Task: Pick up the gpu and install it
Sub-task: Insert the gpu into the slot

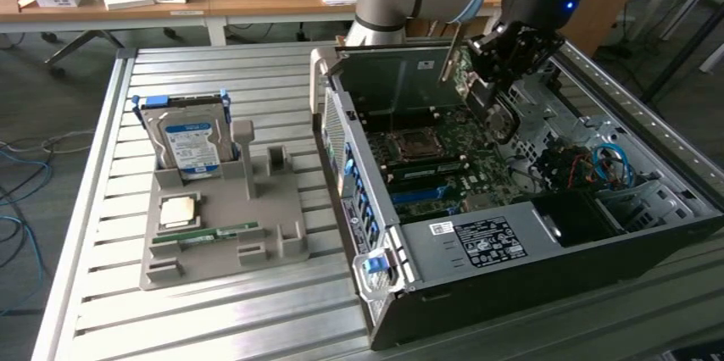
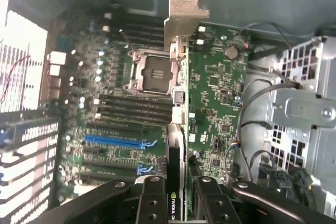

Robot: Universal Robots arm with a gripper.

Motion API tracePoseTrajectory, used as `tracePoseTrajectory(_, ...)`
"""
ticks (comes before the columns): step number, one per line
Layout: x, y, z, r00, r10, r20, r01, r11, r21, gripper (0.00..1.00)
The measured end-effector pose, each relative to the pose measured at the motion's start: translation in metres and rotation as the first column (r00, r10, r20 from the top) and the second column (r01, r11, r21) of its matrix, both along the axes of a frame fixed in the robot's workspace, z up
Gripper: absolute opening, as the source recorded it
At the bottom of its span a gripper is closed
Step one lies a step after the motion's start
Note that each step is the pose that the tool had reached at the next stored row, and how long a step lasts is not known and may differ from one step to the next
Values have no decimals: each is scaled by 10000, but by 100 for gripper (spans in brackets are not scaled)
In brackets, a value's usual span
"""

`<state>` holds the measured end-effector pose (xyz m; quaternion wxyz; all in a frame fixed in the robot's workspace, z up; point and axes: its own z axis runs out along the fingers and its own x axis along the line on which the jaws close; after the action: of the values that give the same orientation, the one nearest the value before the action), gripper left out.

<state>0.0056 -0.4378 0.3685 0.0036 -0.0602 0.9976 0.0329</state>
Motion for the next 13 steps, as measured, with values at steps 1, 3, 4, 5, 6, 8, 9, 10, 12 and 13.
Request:
tracePoseTrajectory(1,0,0,0,9998,182,0,-182,9998,-14,26)
tracePoseTrajectory(3,0,0,0,9986,533,-1,-533,9986,-35,26)
tracePoseTrajectory(4,0,0,0,9975,710,-1,-710,9975,-45,26)
tracePoseTrajectory(5,0,0,0,9961,885,-2,-885,9961,-55,26)
tracePoseTrajectory(6,0,0,-1,9943,1062,-3,-1062,9943,-65,26)
tracePoseTrajectory(8,0,0,-1,9901,1403,-6,-1403,9901,-93,26)
tracePoseTrajectory(9,0,0,-1,9877,1561,-9,-1561,9877,-109,26)
tracePoseTrajectory(10,0,0,-2,9851,1722,-11,-1722,9850,-123,26)
tracePoseTrajectory(12,0,0,-3,9788,2046,-17,-2046,9787,-151,26)
tracePoseTrajectory(13,0,0,-3,9753,2209,-20,-2209,9752,-165,26)
